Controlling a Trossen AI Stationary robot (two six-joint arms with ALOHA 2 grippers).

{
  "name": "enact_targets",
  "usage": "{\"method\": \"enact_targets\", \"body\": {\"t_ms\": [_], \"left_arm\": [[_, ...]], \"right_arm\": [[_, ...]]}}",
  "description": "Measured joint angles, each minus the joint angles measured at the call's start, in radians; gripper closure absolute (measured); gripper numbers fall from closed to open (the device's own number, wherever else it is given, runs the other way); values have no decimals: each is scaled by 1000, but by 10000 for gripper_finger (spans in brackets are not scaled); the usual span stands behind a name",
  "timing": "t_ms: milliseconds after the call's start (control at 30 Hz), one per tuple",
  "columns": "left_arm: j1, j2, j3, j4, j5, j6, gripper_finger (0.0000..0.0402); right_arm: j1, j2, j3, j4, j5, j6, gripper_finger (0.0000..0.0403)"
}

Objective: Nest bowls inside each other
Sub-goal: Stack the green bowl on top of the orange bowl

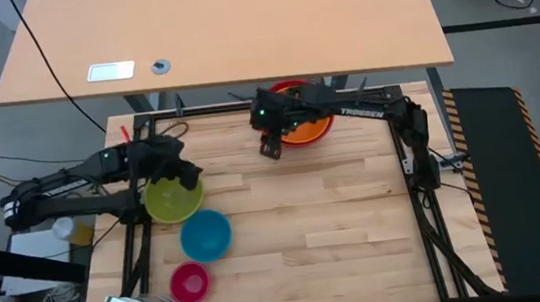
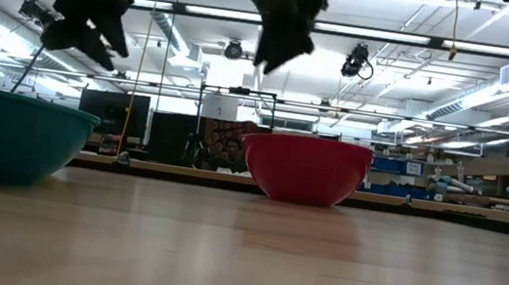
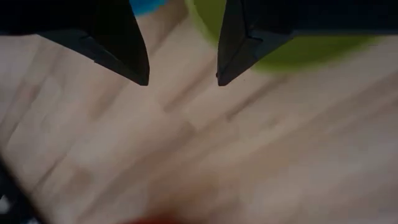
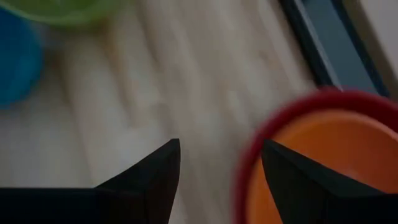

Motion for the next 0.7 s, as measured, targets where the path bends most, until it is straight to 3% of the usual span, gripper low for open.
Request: {"method": "enact_targets", "body": {"t_ms": [233,500,700], "left_arm": [[0,89,0,-111,18,36,209],[-3,165,0,-198,165,91,209],[-17,179,0,-227,206,59,209]], "right_arm": [[76,1,-1,131,-33,9,172],[95,1,-1,53,-8,42,173],[111,1,-2,31,5,24,173]]}}
